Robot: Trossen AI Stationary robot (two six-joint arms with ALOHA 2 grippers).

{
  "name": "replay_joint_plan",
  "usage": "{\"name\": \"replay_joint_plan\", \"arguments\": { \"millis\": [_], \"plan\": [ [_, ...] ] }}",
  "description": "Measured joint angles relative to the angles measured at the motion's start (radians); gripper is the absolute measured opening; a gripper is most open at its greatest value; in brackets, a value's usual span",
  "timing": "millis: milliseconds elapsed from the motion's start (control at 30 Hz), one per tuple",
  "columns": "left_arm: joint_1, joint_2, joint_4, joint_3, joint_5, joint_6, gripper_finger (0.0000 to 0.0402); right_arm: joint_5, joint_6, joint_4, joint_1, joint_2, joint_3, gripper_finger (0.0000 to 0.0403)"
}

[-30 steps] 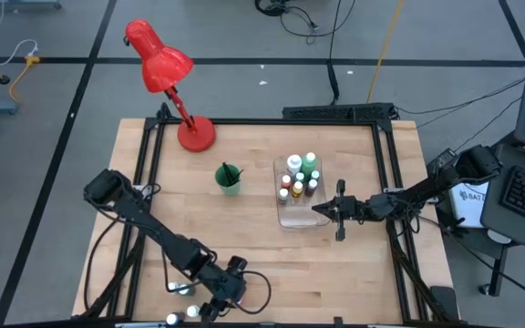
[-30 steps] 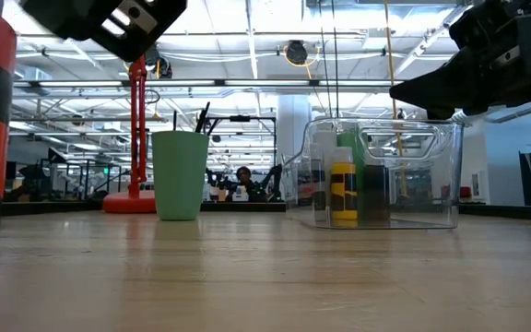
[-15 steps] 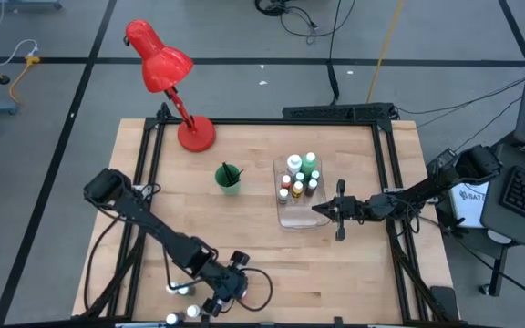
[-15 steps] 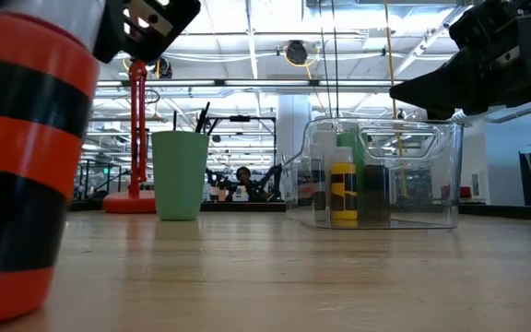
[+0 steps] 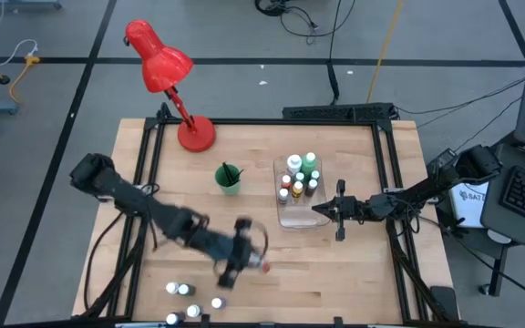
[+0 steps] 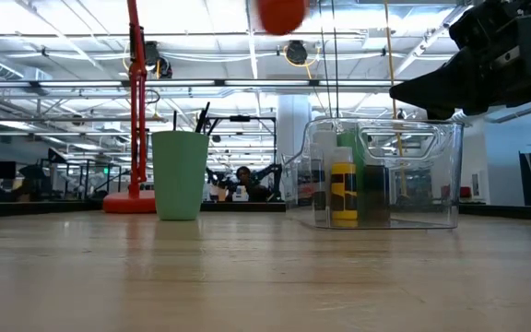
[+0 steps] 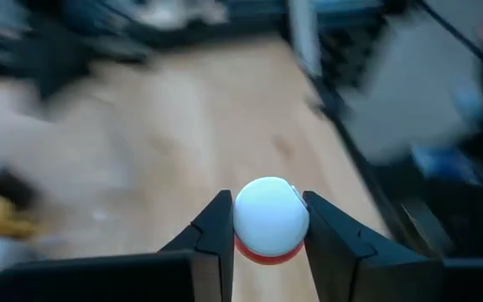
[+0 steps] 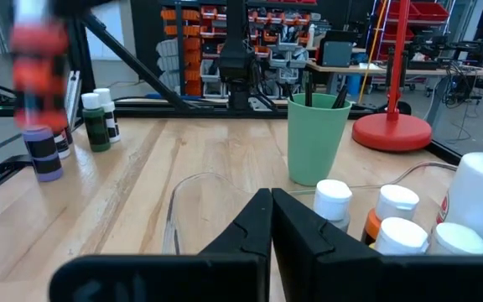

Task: Pick & Place Paint Supplies
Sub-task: Put the small red paint bottle into the transparent bin

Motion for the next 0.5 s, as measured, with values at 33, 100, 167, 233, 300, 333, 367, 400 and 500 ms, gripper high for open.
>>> {"name": "replay_joint_plan", "arguments": {
  "millis": [33, 100, 167, 233, 300, 333, 367, 400, 500],
  "plan": [
    [0.025, -0.007, -0.007, 0.018, -0.016, -0.005, 0.0098, 0.000, 0.000, 0.000, 0.000, 0.000, 0.000, 0.0004],
    [0.073, -0.009, -0.028, 0.047, -0.020, 0.023, 0.0098, 0.000, 0.000, -0.004, 0.000, 0.000, 0.000, 0.0004],
    [0.114, -0.004, -0.019, 0.068, -0.012, 0.068, 0.0098, 0.000, 0.000, -0.010, 0.000, 0.000, 0.000, 0.0004],
    [0.159, 0.005, 0.030, 0.079, -0.006, 0.115, 0.0098, 0.000, 0.000, -0.010, 0.000, 0.000, 0.000, 0.0004],
    [0.207, 0.010, 0.101, 0.078, -0.005, 0.149, 0.0098, 0.000, -0.003, -0.013, 0.000, 0.000, 0.000, 0.0004],
    [0.230, 0.012, 0.117, 0.070, -0.006, 0.155, 0.0098, 0.000, -0.003, -0.011, 0.000, 0.000, 0.000, 0.0004],
    [0.253, 0.024, 0.139, 0.065, -0.006, 0.158, 0.0098, 0.000, -0.005, -0.011, 0.000, 0.000, 0.000, 0.0004],
    [0.277, 0.040, 0.175, 0.065, 0.000, 0.157, 0.0098, 0.000, -0.009, -0.013, 0.000, 0.000, 0.000, 0.0004],
    [0.327, 0.077, 0.173, 0.057, 0.028, 0.148, 0.0098, 0.000, -0.013, -0.013, 0.000, 0.000, 0.000, 0.0004]
  ]
}}
